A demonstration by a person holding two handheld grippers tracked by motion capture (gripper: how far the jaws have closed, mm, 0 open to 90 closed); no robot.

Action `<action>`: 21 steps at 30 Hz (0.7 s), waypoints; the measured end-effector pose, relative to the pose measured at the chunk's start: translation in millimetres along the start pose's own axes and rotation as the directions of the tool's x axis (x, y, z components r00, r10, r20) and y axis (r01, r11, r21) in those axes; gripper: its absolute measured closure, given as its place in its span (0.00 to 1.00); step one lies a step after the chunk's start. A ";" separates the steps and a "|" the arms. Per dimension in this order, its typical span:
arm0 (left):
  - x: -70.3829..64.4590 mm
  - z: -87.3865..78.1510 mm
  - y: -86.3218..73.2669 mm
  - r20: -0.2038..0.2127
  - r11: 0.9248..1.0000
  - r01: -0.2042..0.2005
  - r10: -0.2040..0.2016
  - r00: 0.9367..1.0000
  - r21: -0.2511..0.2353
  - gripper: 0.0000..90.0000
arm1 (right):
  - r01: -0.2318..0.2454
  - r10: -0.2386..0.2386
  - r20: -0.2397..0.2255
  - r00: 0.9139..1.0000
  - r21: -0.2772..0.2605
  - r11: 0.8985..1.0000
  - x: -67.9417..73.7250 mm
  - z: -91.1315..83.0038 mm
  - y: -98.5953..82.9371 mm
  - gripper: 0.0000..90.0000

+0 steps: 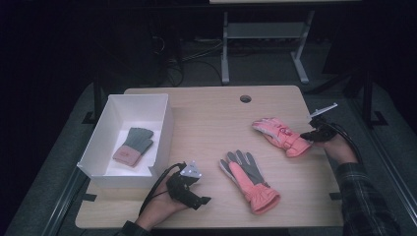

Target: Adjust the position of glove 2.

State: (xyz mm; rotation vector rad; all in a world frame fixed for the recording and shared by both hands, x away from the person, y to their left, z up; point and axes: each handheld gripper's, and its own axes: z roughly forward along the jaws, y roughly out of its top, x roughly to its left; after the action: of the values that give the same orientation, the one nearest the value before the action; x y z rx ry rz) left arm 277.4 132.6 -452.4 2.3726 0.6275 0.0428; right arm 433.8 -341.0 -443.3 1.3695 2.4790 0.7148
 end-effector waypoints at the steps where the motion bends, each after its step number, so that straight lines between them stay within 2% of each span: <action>1: 0.2 0.1 0.2 0.000 1.000 -0.006 0.006 1.000 0.007 0.17 | 0.013 -0.013 -0.002 1.000 -0.002 1.000 2.4 -0.6 -1.3 1.00; 6: -0.6 0.3 0.4 -0.001 1.000 -0.007 0.007 1.000 0.011 0.17 | 0.062 -0.062 -0.054 0.997 -0.001 0.998 21.1 -4.1 -9.1 1.00; 8: -0.6 0.2 0.3 -0.002 1.000 -0.007 0.008 1.000 0.011 0.17 | 0.066 -0.066 -0.062 0.996 0.004 0.998 26.3 -4.1 -12.5 1.00; 9: -0.6 0.0 0.3 -0.002 1.000 -0.006 0.007 1.000 0.010 0.17 | 0.053 -0.053 -0.054 0.997 0.010 0.999 26.8 -3.8 -13.5 0.97; 11: -0.4 0.0 0.2 -0.003 1.000 -0.007 0.007 1.000 0.009 0.17 | 0.000 0.000 -0.007 1.000 -0.005 1.000 24.8 -7.3 -13.8 0.93; 14: -0.4 0.1 0.3 -0.002 1.000 -0.007 0.007 1.000 0.010 0.17 | -0.063 0.061 -0.019 0.998 -0.086 0.994 23.5 -18.3 -8.7 0.86; 16: -0.1 0.7 0.4 -0.002 1.000 -0.006 0.006 1.000 0.013 0.17 | -0.077 0.072 -0.041 0.997 -0.133 0.988 29.9 -24.8 -0.2 0.78; 17: -0.1 0.7 0.4 -0.002 1.000 -0.006 0.006 1.000 0.013 0.17 | -0.077 0.072 -0.041 0.997 -0.133 0.988 29.9 -24.8 -0.2 0.78; 20: -0.3 0.5 0.3 -0.002 1.000 -0.007 0.007 1.000 0.013 0.17 | -0.077 0.063 -0.085 0.994 -0.178 0.981 45.8 -24.7 11.9 0.72; 21: -0.4 0.5 0.1 -0.002 1.000 -0.006 0.006 1.000 0.011 0.17 | -0.077 0.063 -0.085 0.994 -0.178 0.981 45.8 -24.7 11.9 0.72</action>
State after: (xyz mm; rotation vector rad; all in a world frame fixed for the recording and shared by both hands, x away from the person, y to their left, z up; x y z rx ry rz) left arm 277.2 132.1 -452.6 2.3853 0.6238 0.0448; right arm 407.5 -304.8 -414.2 1.3917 2.3649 1.0022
